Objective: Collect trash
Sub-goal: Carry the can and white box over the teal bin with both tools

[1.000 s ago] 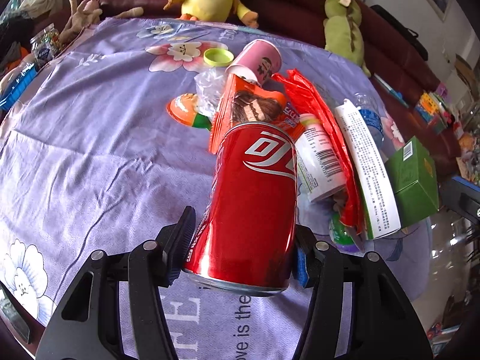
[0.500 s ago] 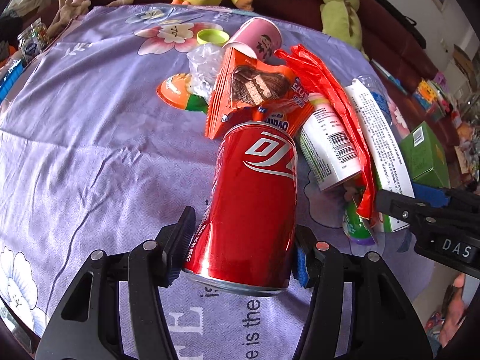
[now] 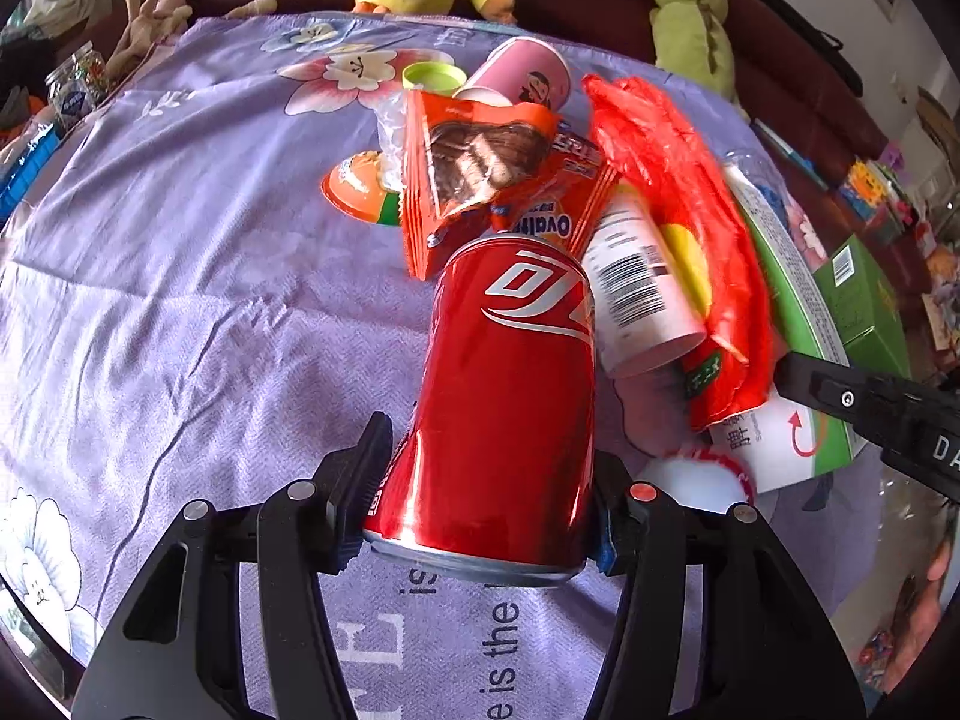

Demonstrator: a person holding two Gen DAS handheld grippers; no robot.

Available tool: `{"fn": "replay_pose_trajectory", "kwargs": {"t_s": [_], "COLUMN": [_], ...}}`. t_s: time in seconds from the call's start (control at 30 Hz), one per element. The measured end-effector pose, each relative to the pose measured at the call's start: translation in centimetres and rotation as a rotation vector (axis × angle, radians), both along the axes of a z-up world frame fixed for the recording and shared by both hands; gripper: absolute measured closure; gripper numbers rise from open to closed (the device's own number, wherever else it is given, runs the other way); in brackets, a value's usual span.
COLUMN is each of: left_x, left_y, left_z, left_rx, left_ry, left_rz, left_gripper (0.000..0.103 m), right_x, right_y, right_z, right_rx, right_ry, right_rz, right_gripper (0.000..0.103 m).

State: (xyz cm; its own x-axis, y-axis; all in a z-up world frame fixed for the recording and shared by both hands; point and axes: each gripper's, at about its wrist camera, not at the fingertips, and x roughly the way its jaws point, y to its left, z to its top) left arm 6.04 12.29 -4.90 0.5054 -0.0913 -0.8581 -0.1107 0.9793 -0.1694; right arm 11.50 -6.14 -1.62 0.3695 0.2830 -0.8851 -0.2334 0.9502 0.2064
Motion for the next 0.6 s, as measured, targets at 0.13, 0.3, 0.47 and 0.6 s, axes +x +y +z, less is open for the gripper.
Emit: {"fn": "replay_pose_trajectory", "kwargs": {"t_s": [0.13,0.3,0.47,0.6], "left_x": [-0.8,-2.5,-3.6,-3.5], "left_y": [-0.4,-1.3,-4.4,-7.8], "left_z": [2.1,5.7,9.1,11.1], "left_rx": [0.006,0.004,0.022,0.013], "left_ry": [-0.044,-0.12,-0.186,-0.214], "left_rz": [0.004,0.002,-0.05,-0.122], "left_gripper": [0.047,0.047,0.047,0.047], "right_x": [-1.1,-2.5,-4.5,-6.0], "right_y": [-1.2,-3.3,-6.7,-10.8], "right_z": [1.3,3.5,6.7,9.3], "right_rx": [0.056,0.127,0.218,0.265], "right_ry": [-0.026,-0.079,-0.152,-0.223], "right_rz": [0.0,-0.008,-0.044,-0.112], "right_gripper": [0.073,0.073,0.073,0.073]}}
